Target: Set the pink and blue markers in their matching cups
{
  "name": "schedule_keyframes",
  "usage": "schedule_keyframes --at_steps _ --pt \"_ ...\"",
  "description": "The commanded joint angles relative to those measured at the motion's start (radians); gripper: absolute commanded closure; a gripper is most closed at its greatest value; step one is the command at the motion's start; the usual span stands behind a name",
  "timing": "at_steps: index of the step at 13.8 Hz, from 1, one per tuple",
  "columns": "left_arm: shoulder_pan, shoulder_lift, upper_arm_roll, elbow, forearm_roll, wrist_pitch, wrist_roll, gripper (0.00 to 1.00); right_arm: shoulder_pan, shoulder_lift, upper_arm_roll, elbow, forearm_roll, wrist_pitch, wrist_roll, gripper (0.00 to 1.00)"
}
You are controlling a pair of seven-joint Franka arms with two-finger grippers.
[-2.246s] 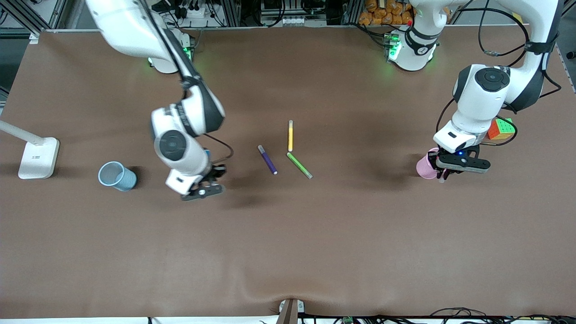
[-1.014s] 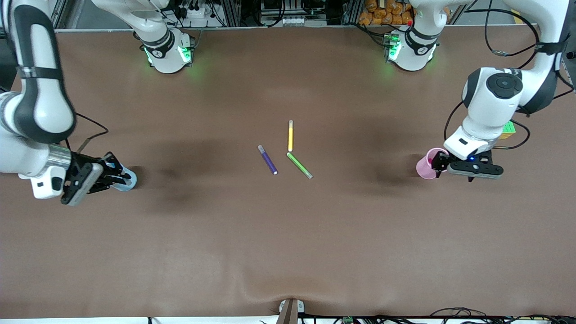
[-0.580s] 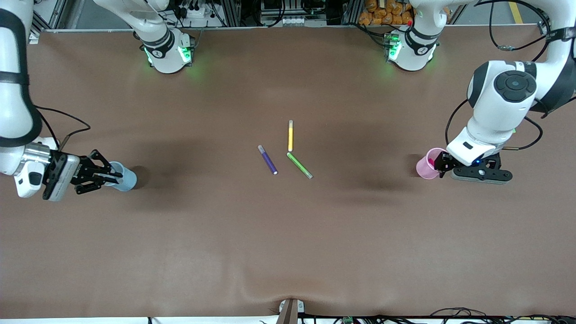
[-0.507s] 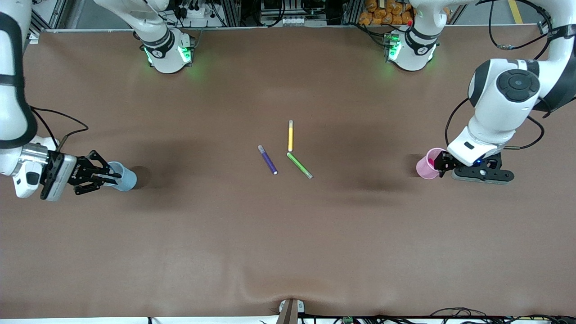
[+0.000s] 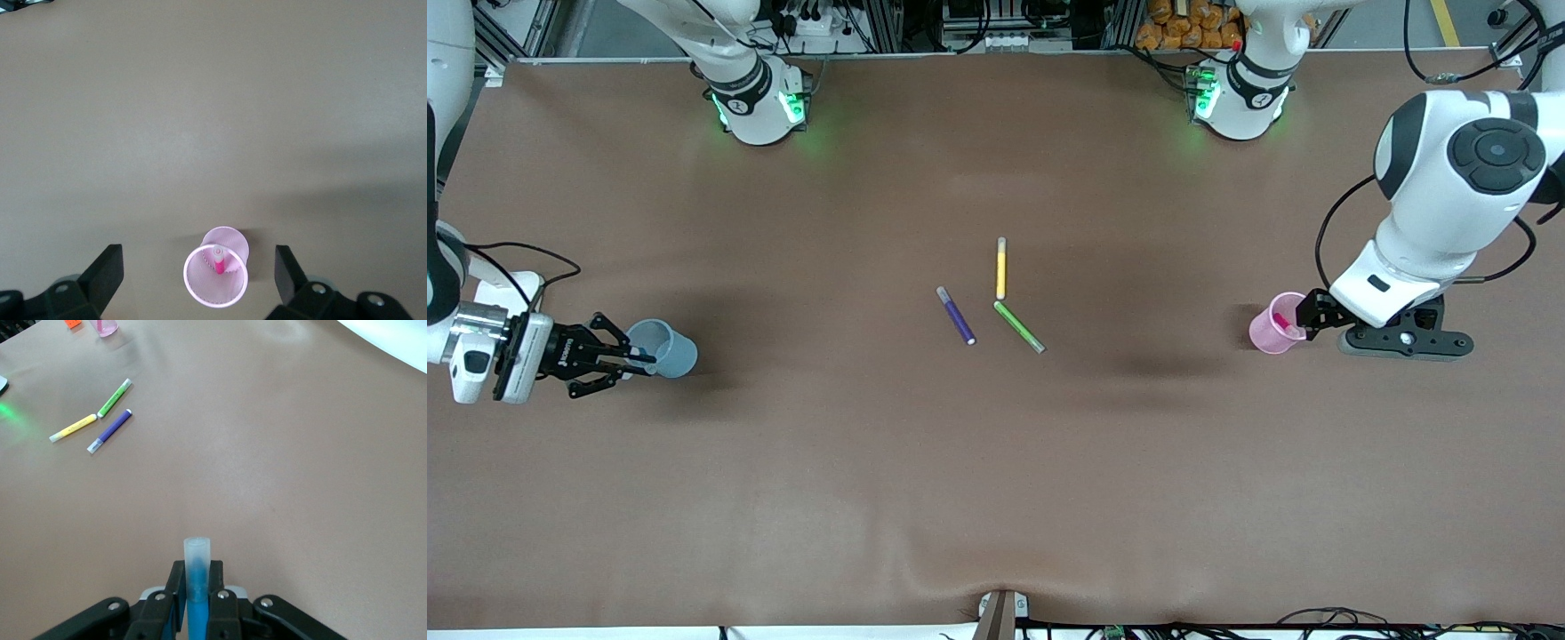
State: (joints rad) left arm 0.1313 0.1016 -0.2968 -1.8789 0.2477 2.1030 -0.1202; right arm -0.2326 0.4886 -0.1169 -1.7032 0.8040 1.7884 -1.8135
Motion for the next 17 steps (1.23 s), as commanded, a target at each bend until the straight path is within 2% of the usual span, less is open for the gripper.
schedule_keyframes --at_steps 1,4,6,7,9,11,14,15,17 --pt "0.004 -0.002 -0.007 0.049 -0.033 -0.064 0.028 0.0 -0.03 0.011 0.016 0.027 0.009 -0.055 -0.017 1.0" --pt "-0.013 -0.005 0.016 0.127 -0.057 -0.176 0.079 0.0 -0.044 0.011 0.014 0.024 -0.02 -0.104 -0.015 1.0" --pt "-0.07 -0.007 0.077 0.188 -0.059 -0.266 0.103 0.0 -0.053 0.011 0.014 0.019 -0.045 -0.106 -0.013 1.0" --pt "-0.102 -0.007 0.118 0.216 -0.065 -0.305 0.112 0.0 -0.053 0.011 0.014 0.016 -0.048 -0.118 -0.012 0.88" --pt "-0.116 -0.007 0.153 0.273 -0.122 -0.371 0.155 0.0 -0.059 0.01 0.014 0.016 -0.065 -0.136 0.006 0.0" --pt "-0.117 -0.01 0.166 0.325 -0.154 -0.44 0.157 0.0 -0.05 0.001 0.013 0.019 -0.089 -0.142 0.084 0.0" --pt "-0.117 -0.023 0.173 0.385 -0.157 -0.562 0.16 0.0 -0.021 -0.057 0.019 0.028 -0.187 -0.141 0.285 0.0" --pt "-0.117 -0.04 0.177 0.391 -0.168 -0.595 0.162 0.0 0.001 -0.08 0.017 0.033 -0.224 -0.138 0.362 0.0" --pt "-0.117 -0.069 0.215 0.389 -0.226 -0.612 0.166 0.0 0.059 -0.113 0.017 0.063 -0.355 -0.127 0.509 0.0"
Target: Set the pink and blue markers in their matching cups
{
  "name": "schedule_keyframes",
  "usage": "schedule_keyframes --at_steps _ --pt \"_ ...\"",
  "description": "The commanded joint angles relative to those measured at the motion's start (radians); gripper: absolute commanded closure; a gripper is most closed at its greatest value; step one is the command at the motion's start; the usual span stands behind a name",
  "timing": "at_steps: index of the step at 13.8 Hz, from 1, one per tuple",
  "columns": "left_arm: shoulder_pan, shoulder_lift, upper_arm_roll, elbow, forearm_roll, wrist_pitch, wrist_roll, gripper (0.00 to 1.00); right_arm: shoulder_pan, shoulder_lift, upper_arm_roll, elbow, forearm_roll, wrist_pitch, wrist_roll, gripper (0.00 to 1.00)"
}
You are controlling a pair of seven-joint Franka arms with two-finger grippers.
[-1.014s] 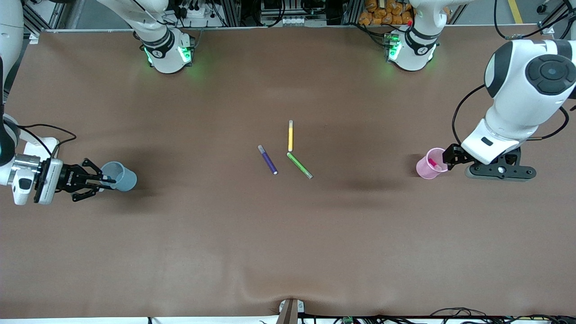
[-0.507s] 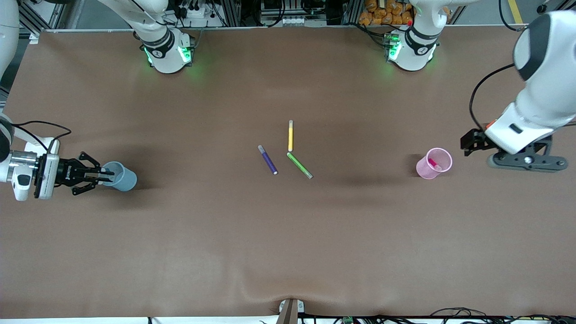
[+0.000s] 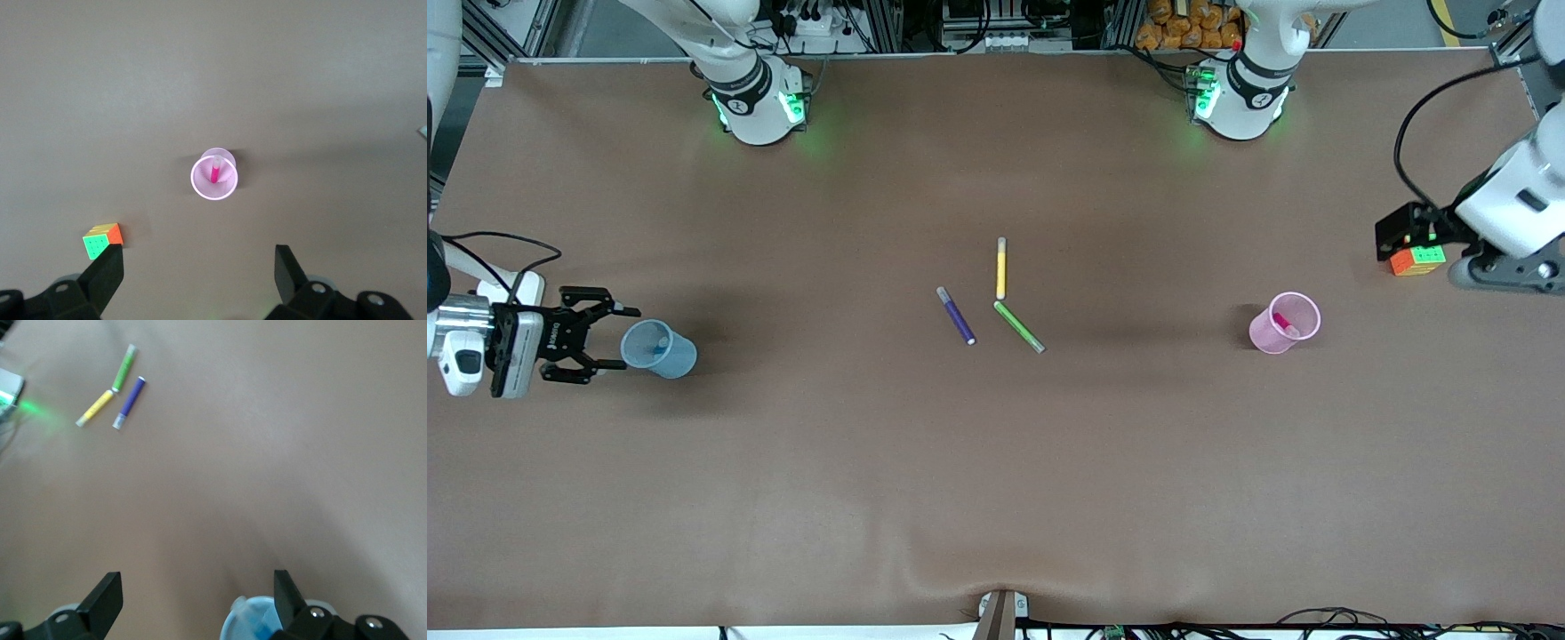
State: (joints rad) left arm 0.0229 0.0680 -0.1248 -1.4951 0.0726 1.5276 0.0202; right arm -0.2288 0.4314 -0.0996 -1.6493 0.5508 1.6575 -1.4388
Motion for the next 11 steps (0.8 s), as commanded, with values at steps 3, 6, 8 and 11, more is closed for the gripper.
schedule_keyframes --at_steps 3,6,8,11 --pt "-0.024 -0.085 0.079 -0.005 -0.093 -0.105 0.038 0.0 0.121 -0.111 0.0 0.014 -0.208 0.001 0.341 0.0" --pt "-0.026 -0.155 0.085 -0.082 -0.094 -0.115 0.043 0.0 0.187 -0.166 0.0 0.014 -0.334 0.002 0.535 0.0" --pt "-0.035 -0.137 0.099 -0.054 -0.079 -0.093 0.046 0.0 0.19 -0.19 0.0 0.016 -0.36 0.004 0.622 0.0" --pt "-0.073 -0.106 0.16 -0.002 -0.082 -0.093 0.066 0.0 0.2 -0.229 0.006 0.032 -0.434 0.002 0.82 0.0"
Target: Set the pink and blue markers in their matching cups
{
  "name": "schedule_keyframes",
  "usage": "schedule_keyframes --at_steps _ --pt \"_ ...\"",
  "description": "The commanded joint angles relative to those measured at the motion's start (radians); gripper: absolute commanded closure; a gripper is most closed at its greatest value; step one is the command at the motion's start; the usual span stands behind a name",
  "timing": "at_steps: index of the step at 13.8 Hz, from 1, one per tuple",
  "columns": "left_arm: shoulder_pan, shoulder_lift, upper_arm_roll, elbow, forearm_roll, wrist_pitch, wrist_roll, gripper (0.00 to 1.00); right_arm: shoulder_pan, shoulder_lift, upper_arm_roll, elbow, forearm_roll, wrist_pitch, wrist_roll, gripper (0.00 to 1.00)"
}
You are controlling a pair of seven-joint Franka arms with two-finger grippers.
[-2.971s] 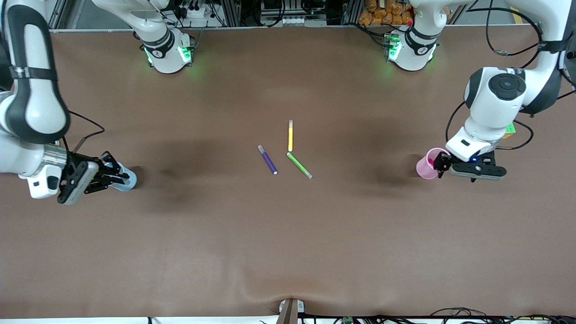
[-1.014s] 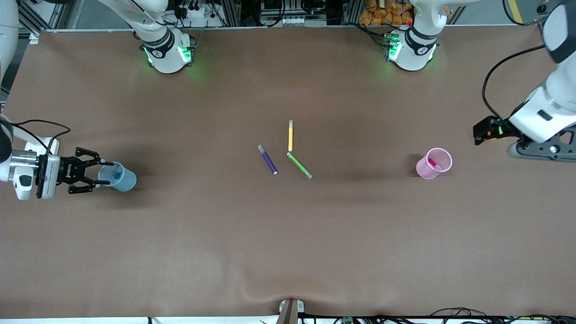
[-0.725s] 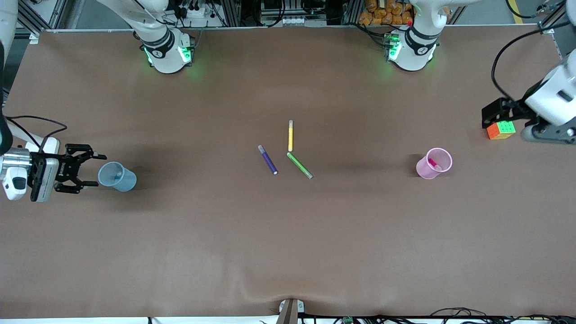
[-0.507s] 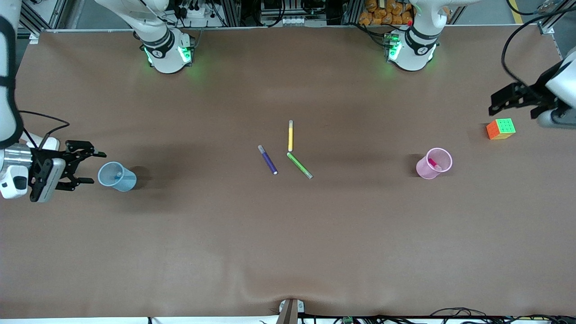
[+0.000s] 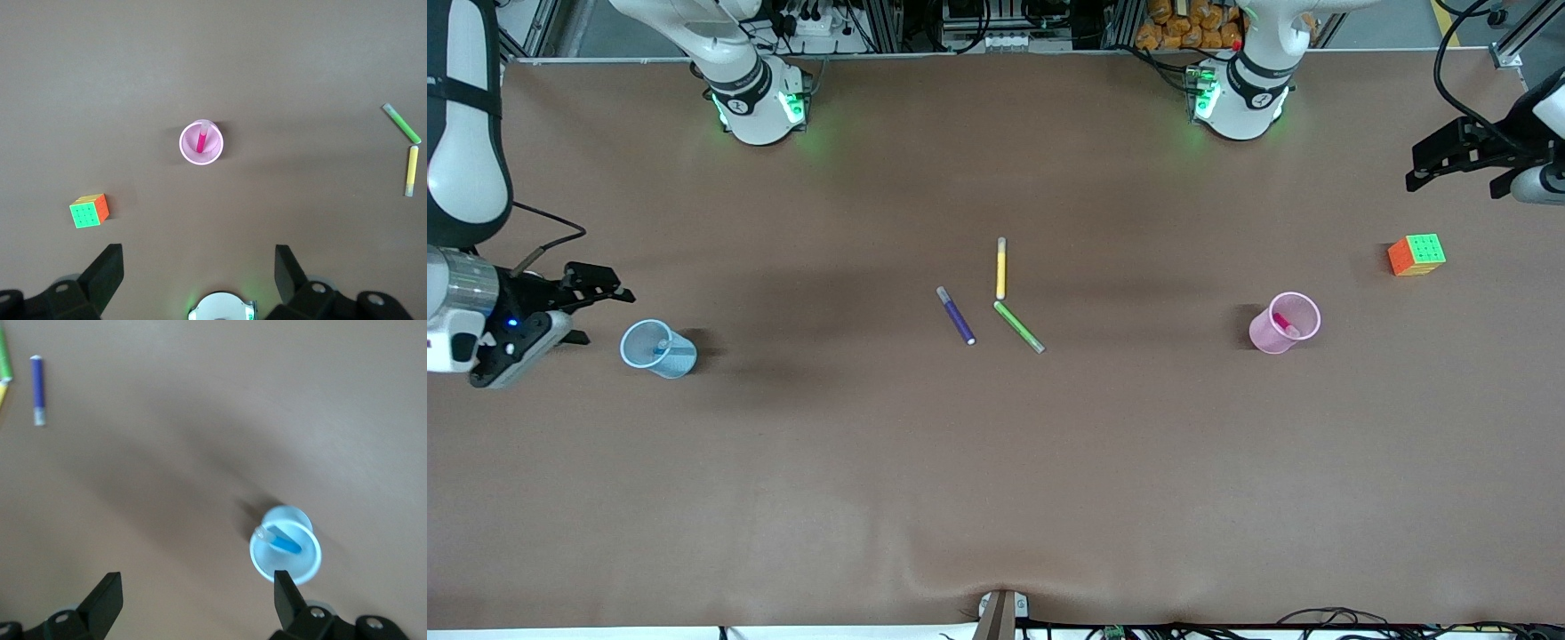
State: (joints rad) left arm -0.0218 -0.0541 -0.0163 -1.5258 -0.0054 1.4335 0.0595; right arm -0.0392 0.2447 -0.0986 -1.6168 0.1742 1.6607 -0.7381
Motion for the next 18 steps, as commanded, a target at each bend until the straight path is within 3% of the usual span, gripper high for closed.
schedule_keyframes --at_steps 1,3,8,11,14,18 --pt "-0.035 0.016 0.071 0.029 -0.002 0.001 0.033 0.0 0.03 -0.057 0.005 0.002 -0.083 -0.001 0.216 0.0" --pt "-0.035 0.02 0.087 0.022 -0.002 0.001 0.043 0.0 0.053 -0.084 0.004 0.002 -0.113 -0.002 0.371 0.0" --pt "-0.041 0.019 0.079 0.006 -0.008 -0.001 -0.012 0.0 0.059 -0.188 0.002 0.002 -0.159 -0.01 0.526 0.0" --pt "-0.056 0.02 0.076 0.013 -0.004 -0.001 -0.036 0.0 0.038 -0.246 0.0 -0.034 -0.16 -0.016 0.536 0.0" --pt "-0.055 0.029 0.067 0.015 0.001 0.001 -0.036 0.0 0.012 -0.262 0.011 -0.015 -0.16 -0.119 0.583 0.0" --pt "-0.044 0.037 0.067 0.015 -0.005 0.002 -0.038 0.0 -0.008 -0.281 0.095 0.031 -0.157 -0.258 0.759 0.0"
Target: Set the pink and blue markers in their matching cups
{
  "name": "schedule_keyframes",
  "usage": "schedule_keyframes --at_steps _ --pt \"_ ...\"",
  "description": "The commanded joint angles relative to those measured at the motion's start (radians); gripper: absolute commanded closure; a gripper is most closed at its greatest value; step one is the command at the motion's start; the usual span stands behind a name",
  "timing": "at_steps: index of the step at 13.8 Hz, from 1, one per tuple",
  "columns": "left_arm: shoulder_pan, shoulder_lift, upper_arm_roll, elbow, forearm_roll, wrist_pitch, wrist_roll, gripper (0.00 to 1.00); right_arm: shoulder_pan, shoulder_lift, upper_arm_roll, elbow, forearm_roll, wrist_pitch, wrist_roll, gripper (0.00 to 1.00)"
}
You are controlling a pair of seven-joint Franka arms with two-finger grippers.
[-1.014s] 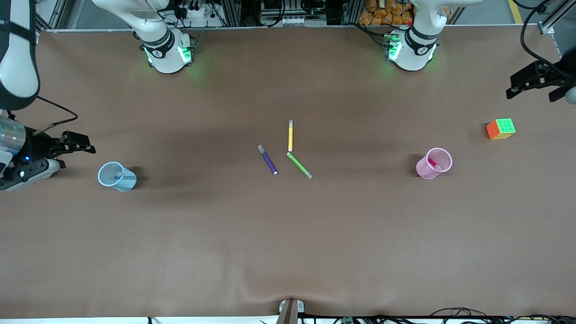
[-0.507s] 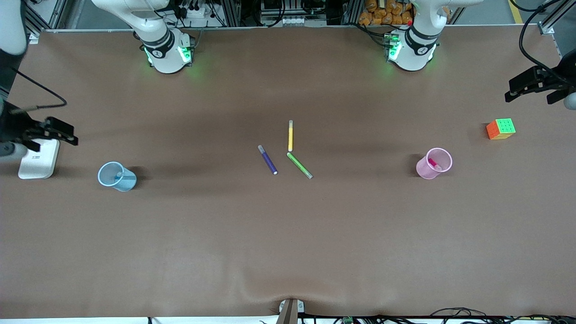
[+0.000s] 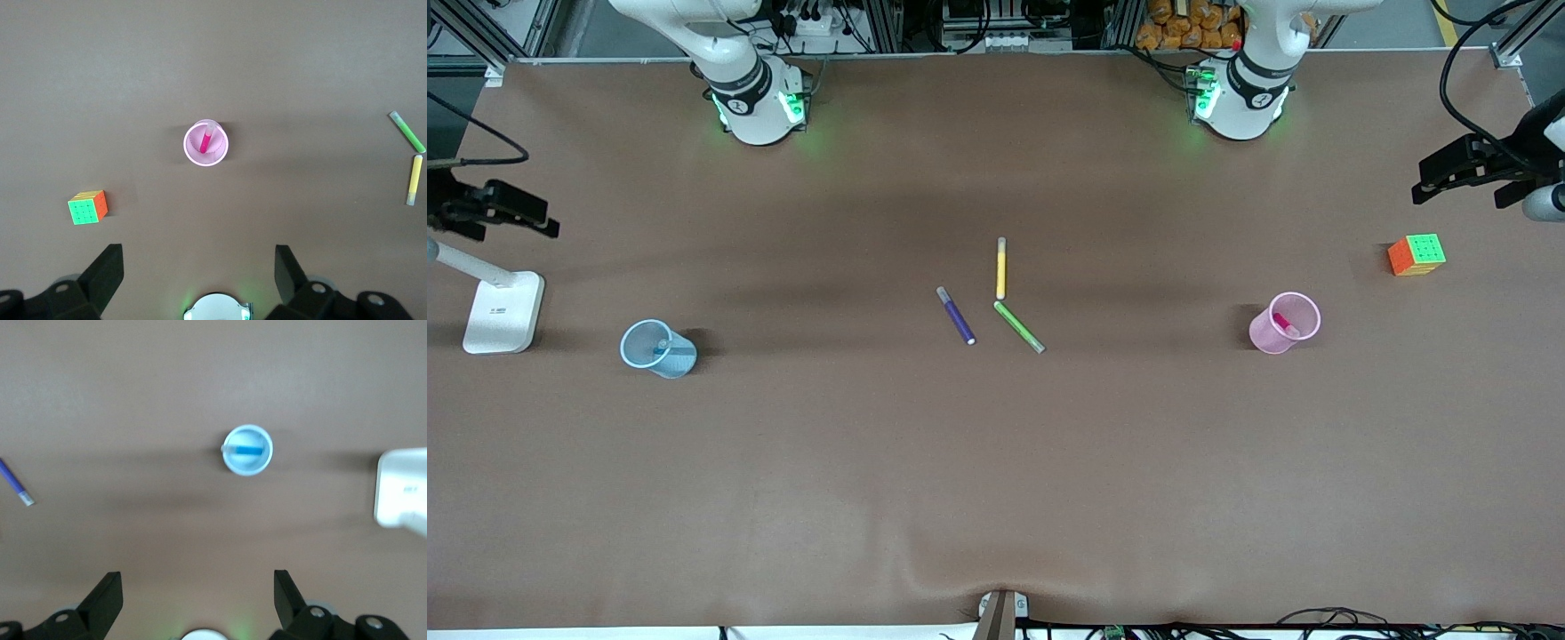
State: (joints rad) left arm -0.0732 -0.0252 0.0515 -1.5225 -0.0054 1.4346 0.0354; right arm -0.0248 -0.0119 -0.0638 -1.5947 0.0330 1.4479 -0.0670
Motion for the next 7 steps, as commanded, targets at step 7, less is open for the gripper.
schedule_keyframes --at_steps 7 --pt "0.012 0.007 0.002 0.012 0.013 0.006 -0.065 0.0 -0.027 -0.04 0.073 0.028 -0.007 -0.063 0.076 0.0"
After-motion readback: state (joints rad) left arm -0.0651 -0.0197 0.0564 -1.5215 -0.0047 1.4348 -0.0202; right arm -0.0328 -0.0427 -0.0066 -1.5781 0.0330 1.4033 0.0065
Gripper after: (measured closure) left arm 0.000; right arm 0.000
